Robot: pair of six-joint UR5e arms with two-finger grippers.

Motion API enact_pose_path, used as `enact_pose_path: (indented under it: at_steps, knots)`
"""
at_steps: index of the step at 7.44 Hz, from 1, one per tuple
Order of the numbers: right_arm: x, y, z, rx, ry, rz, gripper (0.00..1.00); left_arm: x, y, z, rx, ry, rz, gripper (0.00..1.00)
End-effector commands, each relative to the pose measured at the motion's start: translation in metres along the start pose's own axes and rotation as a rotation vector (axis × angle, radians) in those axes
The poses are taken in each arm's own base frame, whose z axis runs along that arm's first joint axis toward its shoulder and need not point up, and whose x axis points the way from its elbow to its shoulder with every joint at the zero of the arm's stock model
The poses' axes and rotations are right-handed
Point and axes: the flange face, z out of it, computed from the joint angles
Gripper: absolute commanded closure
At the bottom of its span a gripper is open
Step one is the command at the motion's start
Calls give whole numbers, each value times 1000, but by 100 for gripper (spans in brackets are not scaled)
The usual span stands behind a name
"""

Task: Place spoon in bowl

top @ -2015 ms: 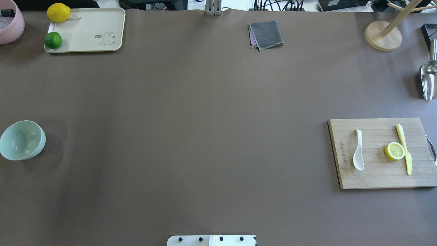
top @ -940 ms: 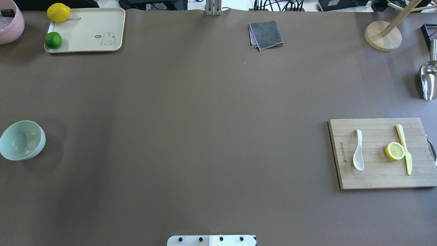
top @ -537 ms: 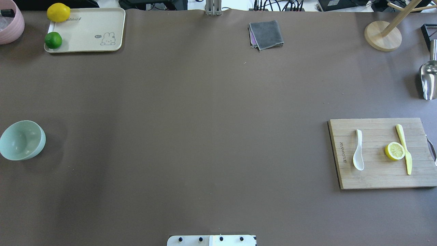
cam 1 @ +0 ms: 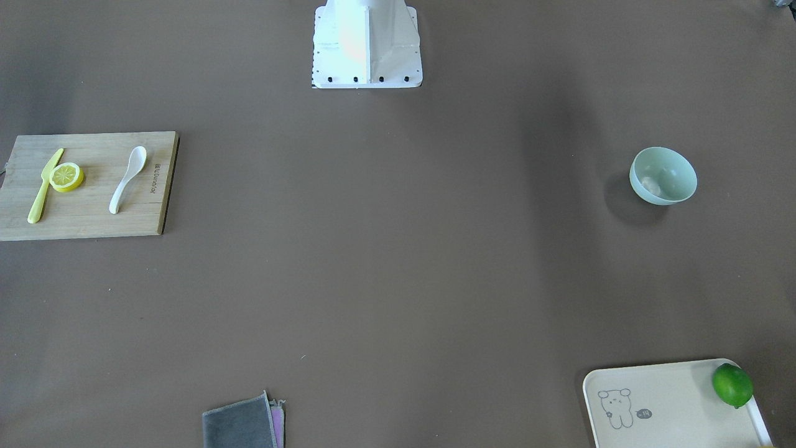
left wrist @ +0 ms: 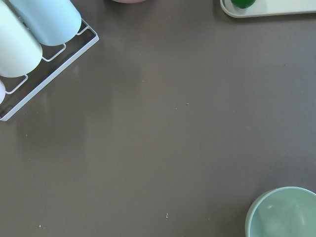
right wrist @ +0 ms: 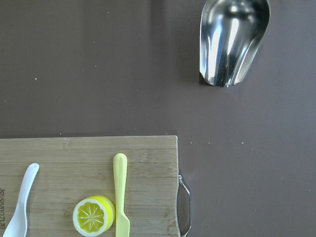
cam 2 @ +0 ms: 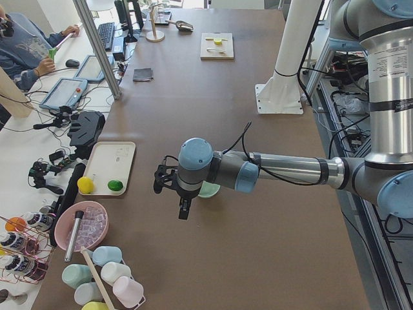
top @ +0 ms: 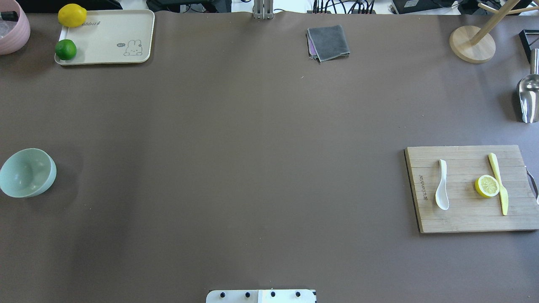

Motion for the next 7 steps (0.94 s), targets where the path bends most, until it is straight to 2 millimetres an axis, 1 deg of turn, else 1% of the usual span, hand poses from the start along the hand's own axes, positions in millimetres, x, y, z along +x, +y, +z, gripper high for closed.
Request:
enact_pose_path:
  at_steps: [1, 2, 3, 4, 5, 6, 7]
  knots:
    - [-2, -1, 0, -1, -1, -7, 0, 7, -6, -2, 4, 3, 10, 3]
    - [-5, -2, 0, 1, -8, -8, 0, 10, -6, 3, -5, 3, 16, 3]
    - [-6, -3, 0, 1, -11, -8, 0, 12, -6, 8, -13, 6, -60, 2]
    - [-15, -4, 1, -4, -12, -21, 0, 36, -8, 26, -43, 17, -68, 2]
    - [-22, -5, 4, -10, -13, -35, 0, 51, -5, 54, -75, 28, -3, 2]
    - [-28, -6, 6, -16, -16, -47, 0, 73, -4, 73, -91, 38, 23, 2]
    - [-31, -7, 11, -26, -15, -54, 0, 95, -2, 94, -127, 29, -13, 2]
